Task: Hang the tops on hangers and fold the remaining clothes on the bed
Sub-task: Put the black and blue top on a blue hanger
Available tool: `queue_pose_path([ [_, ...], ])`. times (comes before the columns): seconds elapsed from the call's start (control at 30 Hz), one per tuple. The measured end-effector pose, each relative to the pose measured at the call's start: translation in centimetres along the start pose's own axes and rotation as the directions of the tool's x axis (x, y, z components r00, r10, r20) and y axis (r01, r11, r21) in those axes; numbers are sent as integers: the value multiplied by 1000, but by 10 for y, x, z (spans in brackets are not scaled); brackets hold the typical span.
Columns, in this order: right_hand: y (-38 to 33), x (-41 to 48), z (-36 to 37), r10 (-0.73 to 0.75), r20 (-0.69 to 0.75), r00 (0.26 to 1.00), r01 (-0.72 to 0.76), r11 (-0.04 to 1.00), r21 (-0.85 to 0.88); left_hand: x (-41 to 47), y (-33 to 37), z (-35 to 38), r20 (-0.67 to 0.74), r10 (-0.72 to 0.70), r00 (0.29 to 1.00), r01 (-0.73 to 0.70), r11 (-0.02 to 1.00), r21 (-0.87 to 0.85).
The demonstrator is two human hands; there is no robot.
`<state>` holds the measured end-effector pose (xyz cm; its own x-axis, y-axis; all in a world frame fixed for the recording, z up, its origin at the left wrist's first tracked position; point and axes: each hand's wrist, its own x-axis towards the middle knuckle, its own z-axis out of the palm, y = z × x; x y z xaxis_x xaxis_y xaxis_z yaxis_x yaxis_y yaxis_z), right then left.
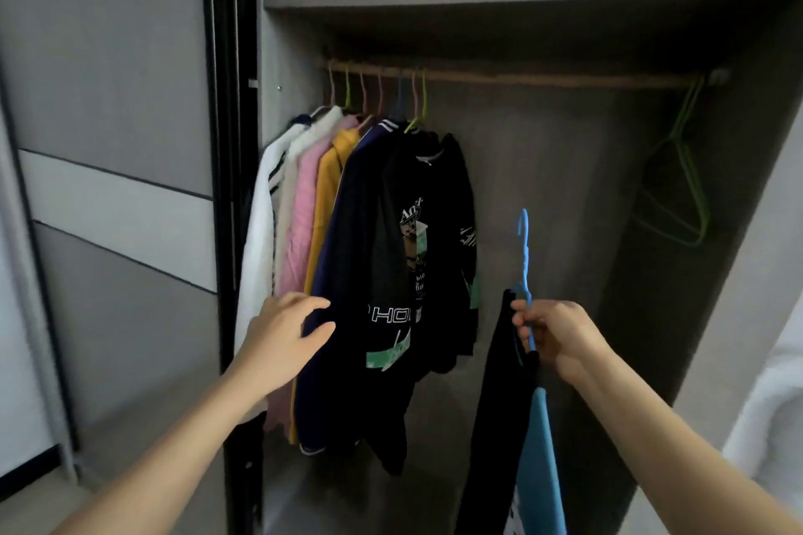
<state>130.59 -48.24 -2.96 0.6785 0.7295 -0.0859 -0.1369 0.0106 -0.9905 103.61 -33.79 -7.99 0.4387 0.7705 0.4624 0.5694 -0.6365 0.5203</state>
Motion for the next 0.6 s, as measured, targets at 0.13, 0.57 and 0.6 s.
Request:
queue_pose_path([
  [0.13, -28, 36, 19, -194, 4, 981, 193, 979, -68, 65, -4, 4, -63, 54, 997, -52, 998, 33],
  [0.57, -155, 180, 127, -727, -172, 665, 637, 672, -378, 306, -37, -13, -195, 346, 918, -328, 937, 117],
  [0.6, -164, 194, 137, -741, -176, 648, 639, 655, -404, 328, -38, -17, -197, 362, 911, -341, 931, 134],
])
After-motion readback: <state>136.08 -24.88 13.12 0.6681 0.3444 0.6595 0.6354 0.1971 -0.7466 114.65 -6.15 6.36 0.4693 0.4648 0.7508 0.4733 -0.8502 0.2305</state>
